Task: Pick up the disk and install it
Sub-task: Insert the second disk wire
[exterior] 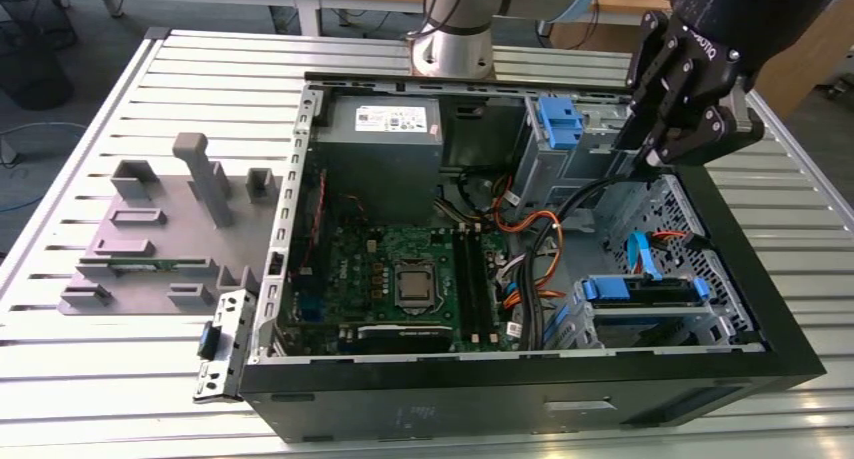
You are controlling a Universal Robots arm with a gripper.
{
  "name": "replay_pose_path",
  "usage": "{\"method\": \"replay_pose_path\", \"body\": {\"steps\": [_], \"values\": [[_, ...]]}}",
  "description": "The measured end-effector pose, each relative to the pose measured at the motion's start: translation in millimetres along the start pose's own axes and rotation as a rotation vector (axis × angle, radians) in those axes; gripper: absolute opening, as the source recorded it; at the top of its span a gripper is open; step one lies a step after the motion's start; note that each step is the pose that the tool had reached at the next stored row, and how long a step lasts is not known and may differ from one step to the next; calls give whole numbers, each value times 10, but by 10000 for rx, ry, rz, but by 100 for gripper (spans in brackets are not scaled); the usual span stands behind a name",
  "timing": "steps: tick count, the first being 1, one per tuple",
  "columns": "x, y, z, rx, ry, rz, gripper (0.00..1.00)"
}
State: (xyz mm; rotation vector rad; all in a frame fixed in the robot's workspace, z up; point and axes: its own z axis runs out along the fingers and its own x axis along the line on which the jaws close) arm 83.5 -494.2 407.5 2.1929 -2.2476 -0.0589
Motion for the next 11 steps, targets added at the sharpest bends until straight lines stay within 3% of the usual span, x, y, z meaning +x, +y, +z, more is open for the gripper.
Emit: {"method": "replay_pose_path", "body": {"steps": [5, 11], "values": [[24, -2, 16, 0, 0, -1, 41], [98, -8, 59, 0, -1, -1, 41]]}}
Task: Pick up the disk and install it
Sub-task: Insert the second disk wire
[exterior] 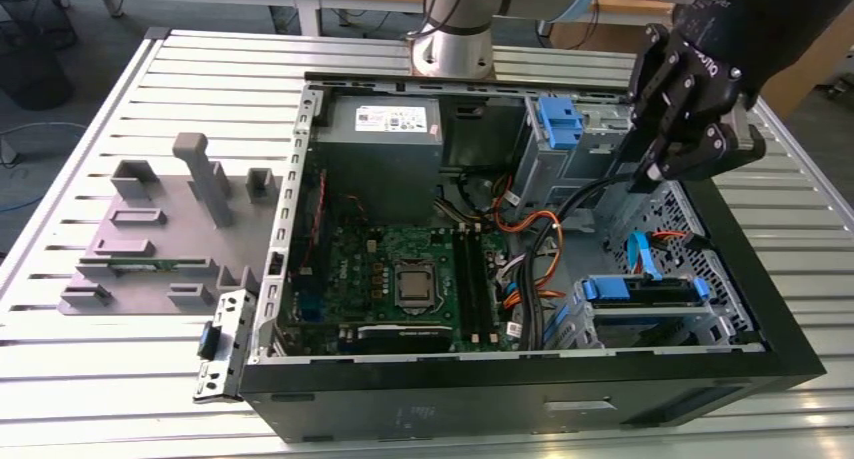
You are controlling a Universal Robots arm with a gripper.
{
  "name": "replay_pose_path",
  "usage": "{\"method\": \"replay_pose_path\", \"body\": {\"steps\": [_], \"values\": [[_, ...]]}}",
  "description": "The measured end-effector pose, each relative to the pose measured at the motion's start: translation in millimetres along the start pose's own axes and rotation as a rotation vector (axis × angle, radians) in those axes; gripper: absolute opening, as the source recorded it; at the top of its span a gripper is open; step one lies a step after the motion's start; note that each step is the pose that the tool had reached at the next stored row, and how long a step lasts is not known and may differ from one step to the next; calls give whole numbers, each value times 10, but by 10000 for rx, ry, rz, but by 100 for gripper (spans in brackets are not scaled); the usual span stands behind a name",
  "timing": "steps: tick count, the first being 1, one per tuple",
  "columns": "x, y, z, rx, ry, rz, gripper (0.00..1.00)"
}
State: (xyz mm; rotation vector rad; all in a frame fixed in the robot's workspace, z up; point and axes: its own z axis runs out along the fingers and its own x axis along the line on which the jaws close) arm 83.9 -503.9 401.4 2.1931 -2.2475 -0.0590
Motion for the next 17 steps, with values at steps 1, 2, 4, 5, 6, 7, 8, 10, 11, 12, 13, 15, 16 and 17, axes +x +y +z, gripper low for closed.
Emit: {"method": "replay_pose_path", "body": {"steps": [1, 2, 4, 5, 6, 7, 8, 10, 11, 12, 13, 15, 16, 17], "values": [[14, -2, 8, 0, 0, 0, 41], [27, -3, 17, 0, 0, 0, 41], [46, -7, 34, 0, -1, 1, 41], [54, -8, 43, 0, -3, 1, 41], [60, -11, 51, 0, -2, 1, 41], [65, -14, 58, 0, 0, 1, 41], [67, -19, 64, 0, 0, 0, 41], [67, -35, 71, -1, 2, 1, 41], [67, -47, 74, -1, 1, 1, 41], [66, -63, 76, -2, 0, 0, 41], [66, -81, 79, -4, 0, 1, 41], [65, -129, 83, -11, 1, 1, 41], [64, -156, 86, -16, 0, 1, 41], [63, -183, 88, -21, 1, 1, 41]]}}
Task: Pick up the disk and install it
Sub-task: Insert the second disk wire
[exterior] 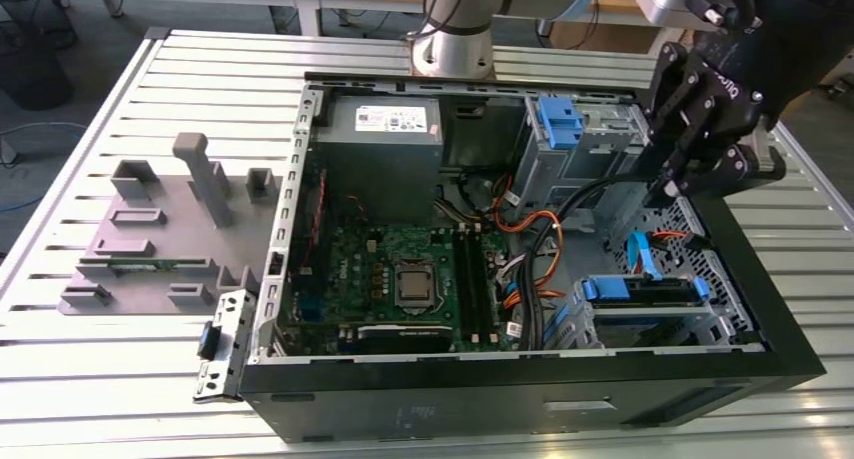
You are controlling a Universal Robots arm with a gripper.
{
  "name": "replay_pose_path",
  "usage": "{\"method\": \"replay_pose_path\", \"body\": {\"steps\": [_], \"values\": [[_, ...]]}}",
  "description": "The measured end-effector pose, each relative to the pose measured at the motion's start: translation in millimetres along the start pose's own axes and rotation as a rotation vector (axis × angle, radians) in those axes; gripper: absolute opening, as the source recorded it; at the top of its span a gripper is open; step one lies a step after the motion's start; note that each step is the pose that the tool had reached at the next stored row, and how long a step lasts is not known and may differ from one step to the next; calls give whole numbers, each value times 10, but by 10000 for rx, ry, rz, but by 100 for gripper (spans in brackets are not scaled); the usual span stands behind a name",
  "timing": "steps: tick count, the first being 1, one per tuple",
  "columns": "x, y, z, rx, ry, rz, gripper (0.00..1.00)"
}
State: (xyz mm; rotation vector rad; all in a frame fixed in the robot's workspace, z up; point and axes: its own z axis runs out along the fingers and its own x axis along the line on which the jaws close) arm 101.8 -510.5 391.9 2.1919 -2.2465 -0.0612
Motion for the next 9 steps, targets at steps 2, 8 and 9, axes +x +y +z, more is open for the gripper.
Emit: {"method": "replay_pose_path", "body": {"steps": [2, 8, 9], "values": [[-1, -51, 6, -11, -1, 0, 41], [-4, -177, 26, -36, -1, 1, 41], [-4, -189, 32, -37, 0, 1, 41]]}}
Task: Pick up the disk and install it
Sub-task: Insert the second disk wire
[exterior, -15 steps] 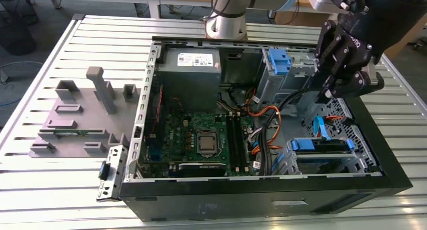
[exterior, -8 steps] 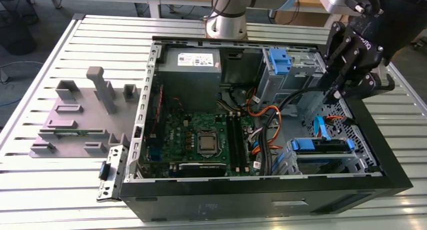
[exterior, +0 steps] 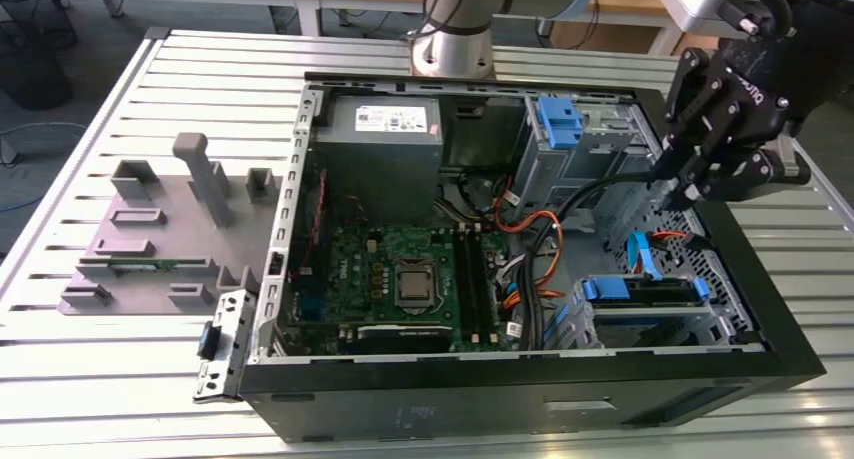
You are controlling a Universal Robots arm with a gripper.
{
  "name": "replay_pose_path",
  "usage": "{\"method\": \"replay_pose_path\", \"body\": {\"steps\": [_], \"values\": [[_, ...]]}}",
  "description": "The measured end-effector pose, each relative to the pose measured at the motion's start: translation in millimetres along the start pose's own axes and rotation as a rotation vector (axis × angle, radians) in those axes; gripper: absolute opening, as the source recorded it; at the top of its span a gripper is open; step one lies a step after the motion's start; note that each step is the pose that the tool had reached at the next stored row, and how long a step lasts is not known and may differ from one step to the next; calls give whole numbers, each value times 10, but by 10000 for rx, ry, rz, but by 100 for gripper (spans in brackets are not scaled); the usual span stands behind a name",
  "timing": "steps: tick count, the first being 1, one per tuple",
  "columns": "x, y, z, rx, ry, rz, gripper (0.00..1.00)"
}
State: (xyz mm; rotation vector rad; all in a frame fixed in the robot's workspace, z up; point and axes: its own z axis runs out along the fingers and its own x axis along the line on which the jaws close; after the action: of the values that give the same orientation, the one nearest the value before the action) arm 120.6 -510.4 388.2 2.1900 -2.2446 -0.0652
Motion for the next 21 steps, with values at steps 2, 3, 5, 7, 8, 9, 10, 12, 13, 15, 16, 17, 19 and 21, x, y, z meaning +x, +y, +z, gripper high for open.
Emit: {"method": "replay_pose_path", "body": {"steps": [2, 3, 5, 7, 8, 9, 10, 12, 13, 15, 16, 17, 19, 21], "values": [[0, -20, 19, 0, 0, 0, 41], [1, -30, 30, 0, 0, 0, 41], [2, -45, 55, 0, 0, 0, 41], [4, -54, 78, 0, 0, 0, 41], [6, -56, 89, 0, 0, 0, 41], [9, -58, 100, 0, 0, 2, 41], [12, -60, 111, 0, -1, 1, 41], [20, -64, 131, 0, 0, 1, 41], [25, -65, 140, 0, 1, 1, 41], [35, -67, 155, 0, 1, 0, 41], [39, -68, 162, 0, 1, 0, 41], [43, -69, 168, 0, 0, 0, 41], [47, -71, 180, 0, -1, 0, 41], [54, -77, 192, -1, 1, -1, 41]]}}
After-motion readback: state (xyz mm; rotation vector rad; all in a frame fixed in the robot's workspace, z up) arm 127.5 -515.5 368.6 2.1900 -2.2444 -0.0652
